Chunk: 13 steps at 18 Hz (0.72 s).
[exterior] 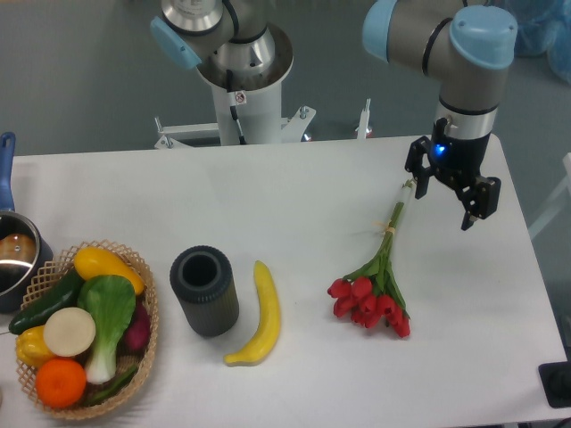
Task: Pick up the flowers from the table
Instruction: 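Move the open gripper down toward the red tulip stems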
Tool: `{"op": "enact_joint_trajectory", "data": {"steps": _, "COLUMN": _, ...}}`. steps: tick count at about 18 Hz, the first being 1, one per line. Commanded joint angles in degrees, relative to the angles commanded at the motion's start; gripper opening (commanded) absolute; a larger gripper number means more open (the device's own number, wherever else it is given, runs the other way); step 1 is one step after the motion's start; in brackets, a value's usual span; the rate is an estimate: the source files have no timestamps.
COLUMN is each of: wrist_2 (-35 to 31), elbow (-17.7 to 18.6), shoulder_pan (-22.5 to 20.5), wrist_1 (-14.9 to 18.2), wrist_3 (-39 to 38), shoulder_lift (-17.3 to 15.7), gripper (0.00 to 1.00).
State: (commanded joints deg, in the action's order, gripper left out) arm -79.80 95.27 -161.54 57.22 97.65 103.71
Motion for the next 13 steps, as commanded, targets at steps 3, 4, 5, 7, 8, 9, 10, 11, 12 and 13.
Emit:
{"op": "enact_joint_trajectory", "data": {"steps": 3, "wrist_2": 0.2, "elbow": 0.1, "shoulder_pan": 0.0, "wrist_1": -0.1, "wrist_3": -0.1, "shoulder_lift": 0.7, "gripper": 1.00}}
{"op": "enact_joint_trajectory", "data": {"steps": 4, "wrist_2": 0.1, "elbow": 0.1, "shoulder_pan": 0.0, "wrist_1": -0.2, "wrist_3": -0.2, "shoulder_lift": 1.1, "gripper": 1.00}}
{"op": "enact_joint_trajectory", "data": {"steps": 5, "wrist_2": 0.3, "elbow": 0.2, "shoulder_pan": 0.1, "wrist_1": -0.1, "wrist_3": -0.4, "shoulder_lift": 1.2, "gripper": 1.00}}
{"op": "enact_joint_trajectory", "data": {"steps": 7, "wrist_2": 1.6, "elbow": 0.6, "shoulder_pan": 0.1, "wrist_1": -0.2, "wrist_3": -5.5, "shoulder_lift": 1.3, "gripper": 1.00}}
{"op": "enact_joint_trajectory", "data": {"steps": 8, "wrist_2": 3.1, "elbow": 0.9, "shoulder_pan": 0.0, "wrist_1": -0.2, "wrist_3": -9.2, "shoulder_lift": 1.3, "gripper": 1.00}}
{"op": "enact_joint_trajectory", "data": {"steps": 9, "wrist_2": 4.5, "elbow": 1.2, "shoulder_pan": -0.1, "wrist_1": -0.3, "wrist_3": -11.8, "shoulder_lift": 1.4, "gripper": 1.00}}
{"op": "enact_joint_trajectory", "data": {"steps": 10, "wrist_2": 5.4, "elbow": 1.9, "shoulder_pan": -0.2, "wrist_1": -0.4, "wrist_3": -12.7, "shoulder_lift": 1.4, "gripper": 1.00}}
{"op": "enact_joint_trajectory", "data": {"steps": 11, "wrist_2": 6.1, "elbow": 3.2, "shoulder_pan": -0.2, "wrist_1": -1.2, "wrist_3": -13.2, "shoulder_lift": 1.4, "gripper": 1.00}}
{"op": "enact_joint_trajectory", "data": {"steps": 12, "wrist_2": 6.3, "elbow": 4.4, "shoulder_pan": -0.2, "wrist_1": -2.3, "wrist_3": -13.4, "shoulder_lift": 1.5, "gripper": 1.00}}
{"op": "enact_joint_trajectory", "data": {"steps": 13, "wrist_2": 6.8, "elbow": 5.3, "shoulder_pan": -0.1, "wrist_1": -3.6, "wrist_3": -14.4, "shoulder_lift": 1.8, "gripper": 1.00}}
